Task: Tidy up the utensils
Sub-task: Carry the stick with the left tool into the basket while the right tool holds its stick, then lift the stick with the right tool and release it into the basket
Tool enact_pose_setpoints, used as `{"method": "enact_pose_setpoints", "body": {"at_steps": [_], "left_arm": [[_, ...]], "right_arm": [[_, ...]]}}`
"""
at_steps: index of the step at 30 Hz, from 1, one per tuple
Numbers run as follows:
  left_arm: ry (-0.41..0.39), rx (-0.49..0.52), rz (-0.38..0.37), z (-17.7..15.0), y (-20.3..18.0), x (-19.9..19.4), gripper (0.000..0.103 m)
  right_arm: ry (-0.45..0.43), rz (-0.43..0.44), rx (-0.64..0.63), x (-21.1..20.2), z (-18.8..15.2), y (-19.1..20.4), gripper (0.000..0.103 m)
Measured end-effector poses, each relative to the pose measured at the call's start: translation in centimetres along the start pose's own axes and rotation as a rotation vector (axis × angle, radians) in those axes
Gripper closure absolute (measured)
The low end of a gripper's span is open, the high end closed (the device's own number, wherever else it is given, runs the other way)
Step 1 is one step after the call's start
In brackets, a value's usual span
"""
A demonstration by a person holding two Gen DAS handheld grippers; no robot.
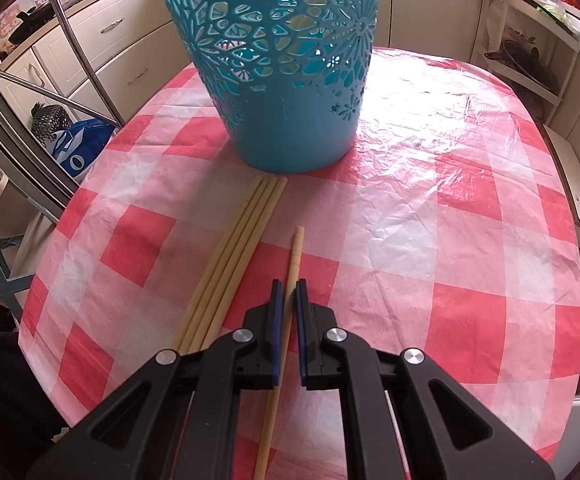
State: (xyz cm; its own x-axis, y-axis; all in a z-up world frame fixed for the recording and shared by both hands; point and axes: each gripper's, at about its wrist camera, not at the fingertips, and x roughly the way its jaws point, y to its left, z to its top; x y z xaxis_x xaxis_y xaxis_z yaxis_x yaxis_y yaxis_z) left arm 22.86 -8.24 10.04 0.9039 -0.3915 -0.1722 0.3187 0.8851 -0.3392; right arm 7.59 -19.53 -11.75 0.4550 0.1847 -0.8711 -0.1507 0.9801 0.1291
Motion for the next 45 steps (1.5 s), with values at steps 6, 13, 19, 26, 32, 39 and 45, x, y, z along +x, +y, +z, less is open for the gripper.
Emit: {"method": "enact_pose_setpoints", "body": {"at_steps": [6, 13, 19, 26, 32, 39, 45], "left_arm": [[-0.018, -0.017, 0.048, -2.1, 0.9, 1.3, 0.098], [0.001, -0.038, 0.072, -4.4, 2.4, 1.7, 0.098], [0.081, 0.002, 0.082, -6.3, 2.8, 1.3, 0.097], [0.172, 0.061, 0.124, -7.7, 3.7, -2.9, 0.056], [0.201, 0.087, 0.184, -9.0, 5.1, -9.1, 0.044], [0.304, 0.110, 0.243, -11.5, 6.7, -10.6, 0.036], [0.355, 0.214, 0.278, -12.4, 5.8, -9.6, 0.025]], "right_arm": [[0.002, -0.001, -0.007, 0.0, 0.0, 0.1, 0.096], [0.003, -0.017, -0.019, 0.1, 0.0, 0.5, 0.096], [0.004, -0.017, -0.020, 0.1, 0.0, 0.5, 0.096], [0.011, 0.000, -0.010, 0.0, -0.1, 0.1, 0.096], [0.010, 0.021, 0.014, -0.1, -0.3, -0.4, 0.096], [0.005, 0.008, 0.016, -0.1, -0.3, -0.3, 0.096], [0.014, -0.015, -0.027, 0.0, -0.2, 0.2, 0.096]]}}
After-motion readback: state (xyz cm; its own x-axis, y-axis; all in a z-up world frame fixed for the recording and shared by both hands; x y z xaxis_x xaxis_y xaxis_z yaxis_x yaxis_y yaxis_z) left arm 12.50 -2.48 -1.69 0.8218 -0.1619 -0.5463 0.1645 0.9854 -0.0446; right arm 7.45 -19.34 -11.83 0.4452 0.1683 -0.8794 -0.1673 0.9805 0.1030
